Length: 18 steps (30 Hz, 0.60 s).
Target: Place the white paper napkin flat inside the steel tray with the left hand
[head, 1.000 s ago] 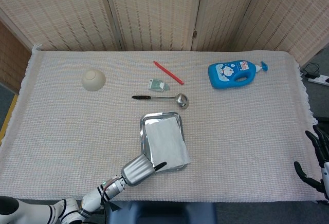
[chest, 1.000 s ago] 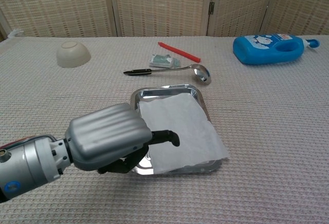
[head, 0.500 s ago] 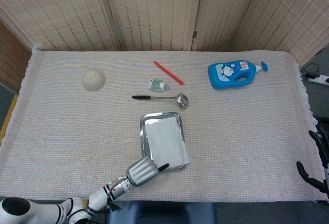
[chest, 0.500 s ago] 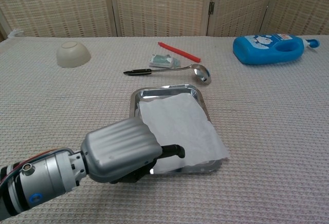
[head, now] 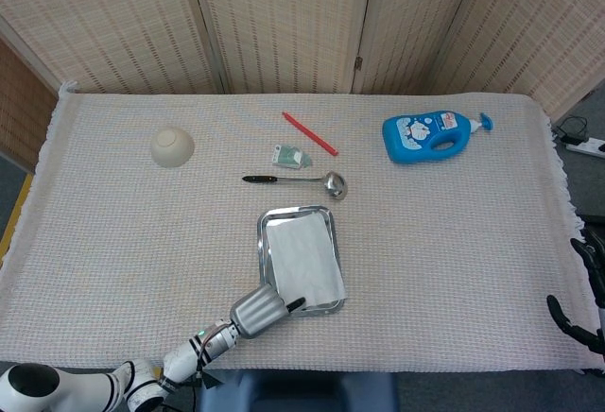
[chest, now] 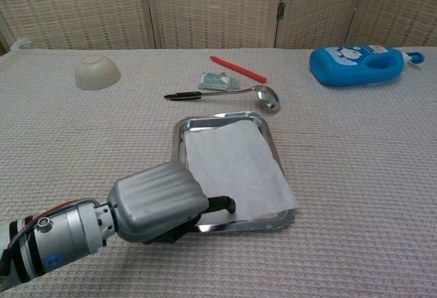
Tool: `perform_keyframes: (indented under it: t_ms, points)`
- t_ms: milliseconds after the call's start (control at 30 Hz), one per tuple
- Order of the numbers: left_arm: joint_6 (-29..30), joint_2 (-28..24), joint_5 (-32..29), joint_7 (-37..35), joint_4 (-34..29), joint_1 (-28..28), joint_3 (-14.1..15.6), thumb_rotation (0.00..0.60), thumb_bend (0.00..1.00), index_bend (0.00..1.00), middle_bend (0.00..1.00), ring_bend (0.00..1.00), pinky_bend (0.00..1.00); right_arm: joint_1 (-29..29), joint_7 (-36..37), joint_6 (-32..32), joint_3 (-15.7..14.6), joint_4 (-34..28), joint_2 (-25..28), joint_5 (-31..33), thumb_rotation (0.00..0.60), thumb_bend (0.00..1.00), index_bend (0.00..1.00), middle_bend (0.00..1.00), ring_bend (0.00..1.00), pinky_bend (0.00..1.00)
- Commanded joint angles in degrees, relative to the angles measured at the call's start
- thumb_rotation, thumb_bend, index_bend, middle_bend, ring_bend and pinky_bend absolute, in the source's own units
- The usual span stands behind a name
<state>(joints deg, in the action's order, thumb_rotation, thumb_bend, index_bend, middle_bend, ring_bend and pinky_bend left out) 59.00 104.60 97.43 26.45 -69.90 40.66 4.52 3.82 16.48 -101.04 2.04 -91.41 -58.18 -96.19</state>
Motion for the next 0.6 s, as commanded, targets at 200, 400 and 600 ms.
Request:
perform_keyframes:
  t_ms: [200,400,600]
  points:
    - [0.30,-0.86,-0.07,0.86,-0.77,-0.41,-0.01,0.600,1.00,0.27,1.00,1.00,1.00,-0.07,-0.44,0.31,-0.11,-0.10,-0.08,-0.05,0.600,0.43,0.00,0.00,0.00,0.00]
    - [0.54,-1.66,-0.27,1.53,-1.35,-0.82,-0.06,0.600,1.00,0.28,1.00,1.00,1.00,-0.13,-0.84,0.42,-0.11,-0.14,-0.23,-0.13,0.600,0.43,0.00,0.00,0.00,0.00]
    - [0.32,-2.13,-0.57,1.64,-1.44,-1.06,-0.05,0.600,1.00,0.28,1.00,1.00,1.00,-0.21,-1.13,0.61,-0.09,-0.18,-0.31,-0.04,0.600,0.43,0.00,0.00,0.00,0.00]
